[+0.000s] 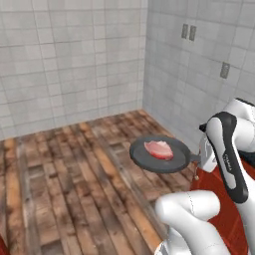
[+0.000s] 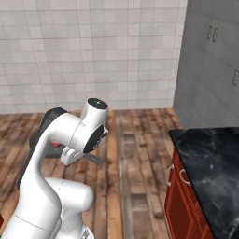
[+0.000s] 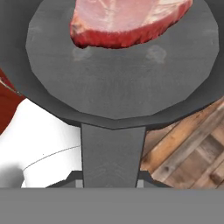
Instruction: Pick up the pan with the steak in it and place it on the dining table. Then place the steak on the plate.
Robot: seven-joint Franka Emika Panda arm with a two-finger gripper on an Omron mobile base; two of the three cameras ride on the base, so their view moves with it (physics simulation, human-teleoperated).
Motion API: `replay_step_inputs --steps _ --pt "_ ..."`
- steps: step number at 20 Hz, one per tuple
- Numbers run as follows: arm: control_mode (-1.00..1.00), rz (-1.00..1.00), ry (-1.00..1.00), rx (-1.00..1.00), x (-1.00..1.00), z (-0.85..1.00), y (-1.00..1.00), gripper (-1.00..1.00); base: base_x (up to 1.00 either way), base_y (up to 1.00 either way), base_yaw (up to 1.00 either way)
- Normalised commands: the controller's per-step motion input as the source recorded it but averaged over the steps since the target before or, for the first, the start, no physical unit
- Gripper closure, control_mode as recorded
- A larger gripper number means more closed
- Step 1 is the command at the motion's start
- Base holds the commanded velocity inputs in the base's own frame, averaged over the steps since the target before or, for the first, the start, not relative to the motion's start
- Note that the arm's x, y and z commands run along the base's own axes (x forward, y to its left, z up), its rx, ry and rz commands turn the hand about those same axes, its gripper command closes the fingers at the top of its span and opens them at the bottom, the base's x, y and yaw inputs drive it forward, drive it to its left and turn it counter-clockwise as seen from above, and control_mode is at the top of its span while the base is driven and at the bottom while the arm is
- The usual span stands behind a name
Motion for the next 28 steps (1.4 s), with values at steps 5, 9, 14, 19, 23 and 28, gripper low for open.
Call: replay_step_inputs --steps 5,9,14,19,23,28 --pt "1.00 0.00 0.00 0.00 0.00 0.00 0.00 1.00 1.00 0.13 -0.02" --pt "1.00 0.00 0.00 0.00 0.00 0.00 0.00 1.00 1.00 0.14 -0.02" --pt "1.00 0.00 0.00 0.00 0.00 0.00 0.00 1.00 1.00 0.20 0.00" --pt "1.00 0.00 0.00 0.00 0.00 0.00 0.00 1.00 1.00 0.23 0.00" --pt "1.00 0.00 0.00 0.00 0.00 0.00 0.00 1.00 1.00 0.23 0.00" --pt "1.00 0.00 0.00 0.00 0.00 0.00 0.00 1.00 1.00 0.20 0.00"
